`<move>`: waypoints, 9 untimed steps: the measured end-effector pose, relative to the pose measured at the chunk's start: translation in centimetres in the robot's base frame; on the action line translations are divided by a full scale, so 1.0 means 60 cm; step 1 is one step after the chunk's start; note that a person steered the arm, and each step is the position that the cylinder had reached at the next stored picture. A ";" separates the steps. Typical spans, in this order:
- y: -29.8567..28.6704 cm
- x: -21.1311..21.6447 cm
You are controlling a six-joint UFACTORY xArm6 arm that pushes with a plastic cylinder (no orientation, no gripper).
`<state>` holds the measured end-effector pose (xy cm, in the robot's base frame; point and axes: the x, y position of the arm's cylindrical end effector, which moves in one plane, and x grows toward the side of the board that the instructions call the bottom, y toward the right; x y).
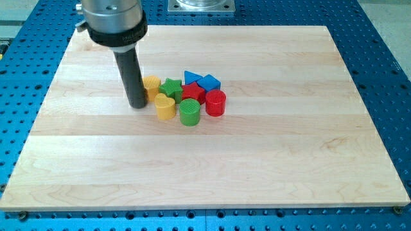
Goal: Push the hexagon into the green star
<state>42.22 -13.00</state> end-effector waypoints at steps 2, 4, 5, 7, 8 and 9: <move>0.081 -0.040; -0.022 -0.138; 0.046 -0.146; 0.092 -0.184; 0.152 -0.194; 0.149 -0.135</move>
<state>34.12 -4.04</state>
